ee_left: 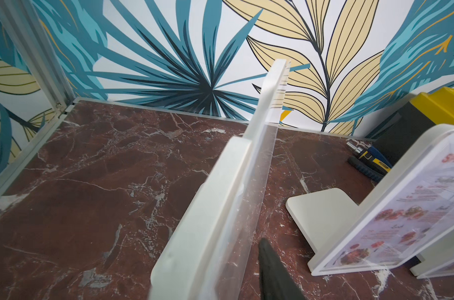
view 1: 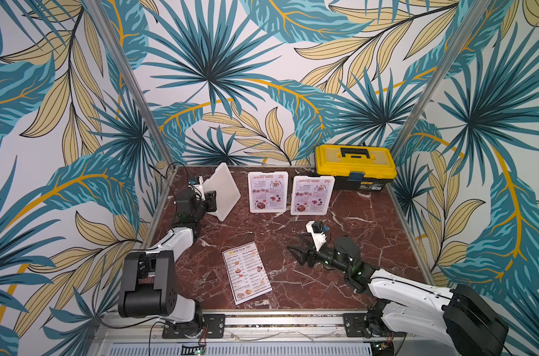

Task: Insert the menus into the narrow rack
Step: Pick up the narrow rack at the center of the board.

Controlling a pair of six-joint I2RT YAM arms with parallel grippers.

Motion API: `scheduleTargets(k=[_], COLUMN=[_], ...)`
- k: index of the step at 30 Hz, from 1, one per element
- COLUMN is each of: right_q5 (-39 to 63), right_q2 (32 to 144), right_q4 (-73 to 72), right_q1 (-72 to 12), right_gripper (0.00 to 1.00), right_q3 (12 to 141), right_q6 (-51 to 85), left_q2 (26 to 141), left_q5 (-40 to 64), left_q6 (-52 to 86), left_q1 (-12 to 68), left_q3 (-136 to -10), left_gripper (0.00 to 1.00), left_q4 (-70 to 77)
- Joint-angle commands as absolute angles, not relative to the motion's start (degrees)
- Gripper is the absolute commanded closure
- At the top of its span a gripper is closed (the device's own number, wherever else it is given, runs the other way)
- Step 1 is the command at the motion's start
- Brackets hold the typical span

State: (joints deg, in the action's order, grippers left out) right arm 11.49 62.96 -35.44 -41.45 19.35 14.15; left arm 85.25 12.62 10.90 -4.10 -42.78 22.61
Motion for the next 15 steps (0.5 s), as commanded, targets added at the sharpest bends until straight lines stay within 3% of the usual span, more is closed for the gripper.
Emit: scheduleTargets(k=[1, 8, 15], right_q5=[10.16, 9.22, 9.04], right_q2=[62.85, 62.81, 63.03], right_q4=[-34.72, -34.54, -35.05], right_q1=[-41.69, -41.72, -41.66], right_gripper=[0.23, 0.23, 0.23], right_q3=[17.85, 17.87, 18.12], right_q6=[14.59, 14.72, 15.64], left_q2=[86.78, 82.62, 69.26], left_q5=[14.14, 14.96, 12.82], left_q6=[11.29, 11.50, 13.56], left_q1=[-3.71, -3.66, -3.69], left_q3=[-42.70, -40.73, -32.90], left_gripper=[0.63, 0.79, 0.88], left_q4=[26.10, 26.37, 26.31])
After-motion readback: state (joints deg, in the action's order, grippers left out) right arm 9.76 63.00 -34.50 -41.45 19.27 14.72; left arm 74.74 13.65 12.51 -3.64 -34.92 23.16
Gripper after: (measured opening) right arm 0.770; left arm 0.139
